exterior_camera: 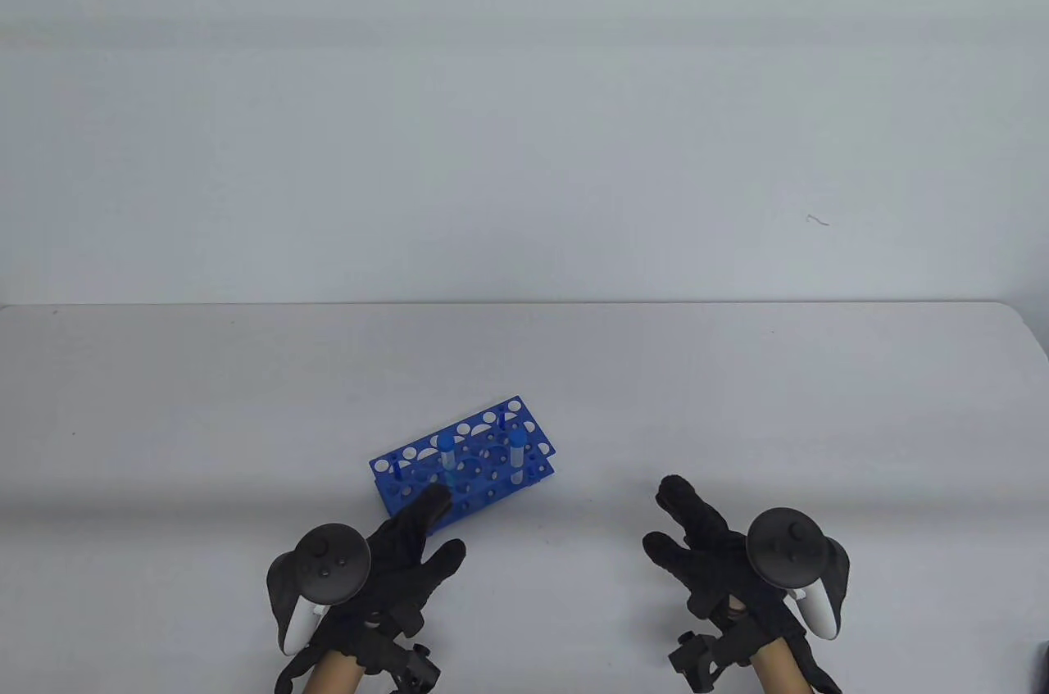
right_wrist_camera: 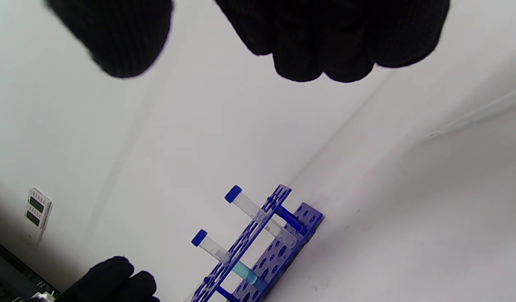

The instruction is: Press a plastic transfer pipette bulb to move liquid between test tubes

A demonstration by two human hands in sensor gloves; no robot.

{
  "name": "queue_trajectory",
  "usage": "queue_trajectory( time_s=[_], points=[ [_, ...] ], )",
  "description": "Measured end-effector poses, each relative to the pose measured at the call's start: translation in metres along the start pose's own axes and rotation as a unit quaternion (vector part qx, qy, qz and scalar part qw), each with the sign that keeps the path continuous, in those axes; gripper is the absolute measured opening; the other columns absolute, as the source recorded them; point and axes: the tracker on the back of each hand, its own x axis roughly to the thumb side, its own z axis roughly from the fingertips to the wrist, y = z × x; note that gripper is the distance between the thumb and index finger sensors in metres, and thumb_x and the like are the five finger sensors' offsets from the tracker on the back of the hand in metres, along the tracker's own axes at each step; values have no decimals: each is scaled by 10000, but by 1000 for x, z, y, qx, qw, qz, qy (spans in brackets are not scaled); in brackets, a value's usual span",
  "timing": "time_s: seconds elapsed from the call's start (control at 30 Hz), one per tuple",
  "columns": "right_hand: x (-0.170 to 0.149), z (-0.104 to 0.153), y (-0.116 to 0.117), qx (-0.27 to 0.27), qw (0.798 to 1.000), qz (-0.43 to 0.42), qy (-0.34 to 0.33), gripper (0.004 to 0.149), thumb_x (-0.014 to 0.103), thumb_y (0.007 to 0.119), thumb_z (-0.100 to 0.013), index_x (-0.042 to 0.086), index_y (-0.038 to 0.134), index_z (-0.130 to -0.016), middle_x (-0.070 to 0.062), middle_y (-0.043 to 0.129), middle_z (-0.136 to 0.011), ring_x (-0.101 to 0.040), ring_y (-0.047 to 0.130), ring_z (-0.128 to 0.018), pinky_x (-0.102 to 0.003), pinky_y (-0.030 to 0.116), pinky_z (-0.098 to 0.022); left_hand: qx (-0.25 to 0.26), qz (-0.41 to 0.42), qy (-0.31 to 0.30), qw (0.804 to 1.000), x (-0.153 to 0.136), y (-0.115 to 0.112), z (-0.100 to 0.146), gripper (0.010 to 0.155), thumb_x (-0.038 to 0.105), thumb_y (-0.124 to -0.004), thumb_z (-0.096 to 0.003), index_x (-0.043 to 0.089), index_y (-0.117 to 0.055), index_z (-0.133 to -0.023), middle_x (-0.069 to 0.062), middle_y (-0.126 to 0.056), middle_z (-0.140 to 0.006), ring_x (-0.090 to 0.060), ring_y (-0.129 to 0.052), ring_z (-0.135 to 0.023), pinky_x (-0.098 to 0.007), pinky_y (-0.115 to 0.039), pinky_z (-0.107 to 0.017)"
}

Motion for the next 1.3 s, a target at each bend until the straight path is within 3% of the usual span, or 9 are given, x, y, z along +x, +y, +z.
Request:
queue_trajectory(
  time_s=[0.13, 0.27, 0.43, 0.67, 0.83, 1.0, 1.3],
  points=[
    [0, 0, 0, 1, 1000, -1, 0, 820, 490, 787, -395, 70, 541, -1054, -208, 664, -1097, -470, 674, -969, -579, 651, -643, 21, -46, -18, 999, 7, 7, 2, 859, 677, -668, -433, 259, -468, -1156, -60, -609, -1209, -319, -621, -1096, -591, -532, -823],
    [0, -1, 0, 4, 1000, -4, 1, 818, 491, 787, -396, 71, 541, -1054, -208, 661, -1099, -471, 672, -970, -579, 649, -645, 71, -169, -23, 983, 21, 24, 2, 975, 724, -663, -417, 234, -330, -1191, -75, -472, -1265, -333, -496, -1158, -647, -416, -858],
    [0, -1, 0, 9, 1000, -2, 0, 824, 492, 787, -395, 69, 537, -1057, -208, 660, -1099, -474, 669, -971, -582, 645, -646, 2, -230, 44, 972, 15, 37, -18, 1141, 728, -698, -402, 153, -101, -1185, -160, -180, -1299, -419, -225, -1192, -705, -241, -858],
    [1, -2, -2, 10, 1000, 0, -4, 825, 495, 785, -397, 72, 534, -1059, -207, 653, -1105, -469, 663, -977, -584, 639, -650, -111, -294, 134, 940, -19, 23, -55, 1251, 719, -748, -358, 110, 12, -1142, -215, 24, -1250, -482, -44, -1142, -698, -139, -844],
    [1, -2, -2, 14, 1000, 0, -4, 827, 494, 786, -397, 72, 530, -1060, -207, 649, -1107, -472, 659, -978, -586, 635, -652, -157, -310, 165, 923, -38, 7, -76, 1283, 717, -766, -327, 109, 24, -1134, -213, 11, -1244, -486, -29, -1132, -694, -129, -843],
    [1, -3, -2, 18, 1000, 1, -3, 828, 493, 787, -397, 69, 531, -1060, -209, 650, -1105, -474, 657, -979, -588, 633, -653, -178, -304, 184, 918, -46, -1, -87, 1277, 712, -772, -317, 117, -3, -1144, -195, -19, -1257, -470, -47, -1143, -691, -137, -848],
    [2, -3, -1, 20, 1000, 4, -3, 827, 493, 787, -396, 70, 532, -1059, -210, 649, -1105, -475, 658, -978, -592, 631, -652, -152, -361, 178, 903, -46, -5, -96, 1188, 695, -773, -337, 179, -114, -1180, -126, -179, -1287, -395, -212, -1192, -676, -181, -869]
  ],
)
